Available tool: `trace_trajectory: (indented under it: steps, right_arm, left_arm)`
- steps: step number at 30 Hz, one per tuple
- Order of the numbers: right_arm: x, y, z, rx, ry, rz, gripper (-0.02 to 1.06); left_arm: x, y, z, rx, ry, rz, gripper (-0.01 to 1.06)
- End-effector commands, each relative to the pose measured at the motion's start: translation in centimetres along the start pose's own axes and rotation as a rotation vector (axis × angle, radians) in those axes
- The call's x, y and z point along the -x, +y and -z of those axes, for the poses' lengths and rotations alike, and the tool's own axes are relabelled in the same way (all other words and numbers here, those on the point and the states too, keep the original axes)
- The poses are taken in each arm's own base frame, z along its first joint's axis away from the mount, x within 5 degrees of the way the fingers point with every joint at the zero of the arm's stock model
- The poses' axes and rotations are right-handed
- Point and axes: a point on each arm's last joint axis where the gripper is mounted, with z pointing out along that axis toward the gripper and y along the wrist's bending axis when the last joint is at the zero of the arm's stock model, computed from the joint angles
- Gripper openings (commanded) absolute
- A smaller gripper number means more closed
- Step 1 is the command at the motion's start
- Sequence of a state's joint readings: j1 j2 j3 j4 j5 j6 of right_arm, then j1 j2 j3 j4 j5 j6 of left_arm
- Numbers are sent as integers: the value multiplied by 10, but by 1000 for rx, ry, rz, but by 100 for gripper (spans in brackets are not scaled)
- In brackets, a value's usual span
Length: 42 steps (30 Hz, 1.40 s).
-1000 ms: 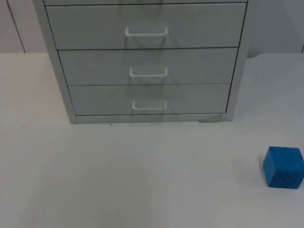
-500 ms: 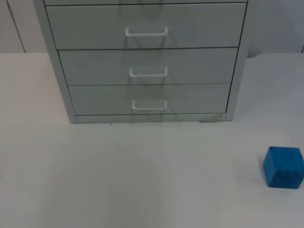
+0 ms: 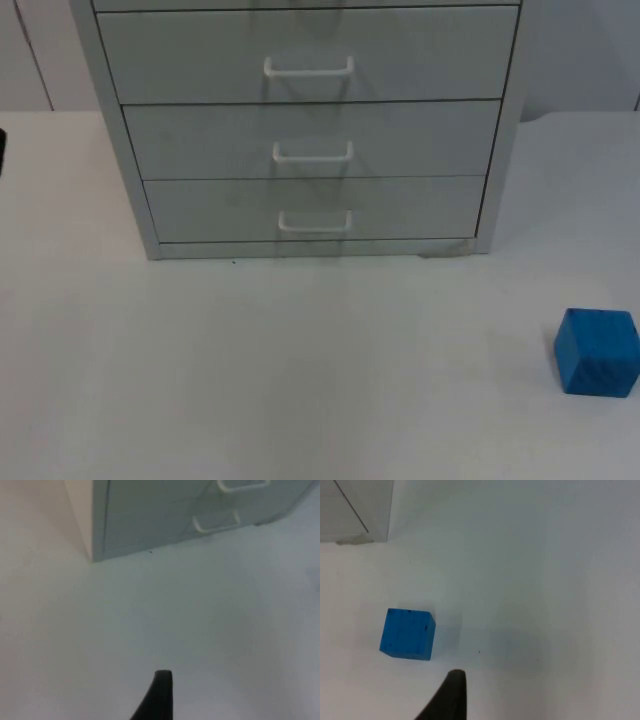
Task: Open the drawer with the left hand, place the block into the drawer with the right hand, then close the drawer with the left hand.
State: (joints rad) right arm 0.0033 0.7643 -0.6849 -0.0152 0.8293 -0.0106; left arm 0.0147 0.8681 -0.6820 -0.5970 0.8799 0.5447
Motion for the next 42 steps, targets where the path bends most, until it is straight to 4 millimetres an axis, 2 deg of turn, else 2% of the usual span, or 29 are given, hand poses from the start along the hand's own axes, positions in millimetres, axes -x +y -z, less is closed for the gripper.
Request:
trace_trajectory:
  steps: [1,5,6,8,13,16,17,20,21,25,29,31,35,36,40,42]
  right_arm:
    - [2,-1,1,-3,-21,0,104]
    - [3,-1,1,-3,-23,0,104]
    - [3,-1,1,-3,-23,0,104]
    - [3,-1,1,-3,-25,0,104]
    - [4,-1,1,-3,-35,0,104]
    - [4,-1,1,-5,-34,2,104]
    - [4,-1,1,-5,-34,2,104]
    - [4,-1,1,-5,-37,2,104]
    - [4,-1,1,-5,-37,2,104]
    - [4,-1,1,-5,-37,2,104]
    - [4,-1,1,-5,-37,2,104]
    - [4,-1,1,-5,-37,2,104]
    - [4,-1,1,-5,-37,2,104]
    - [4,-1,1,-5,-37,2,104]
    - [4,-1,1,-5,-37,2,104]
    - [4,-1,1,-5,-37,2,104]
  left_arm:
    - [6,-4,-5,-42,8,-18,84]
    - [16,-18,-26,-90,61,-119,84]
    - [16,-18,-26,-90,61,-119,84]
    - [18,-30,-42,-98,94,-191,84]
    - [16,-49,-67,-71,187,-315,84]
    - [12,-66,-86,-20,257,-474,84]
    - [12,-66,-86,-20,257,-474,84]
    - [7,-82,-102,39,304,-674,84]
    - [7,-82,-102,39,304,-674,84]
    - [-4,-104,-123,70,316,-1018,84]
    - [-8,-114,-135,52,282,-1122,84]
    - [-9,-115,-140,51,281,-1139,84]
    - [-15,-113,-164,72,317,-1253,84]
    - [-15,-113,-164,72,317,-1253,84]
    - [-23,-108,-196,136,338,-1409,84]
    - [-23,-106,-203,165,329,-1440,84]
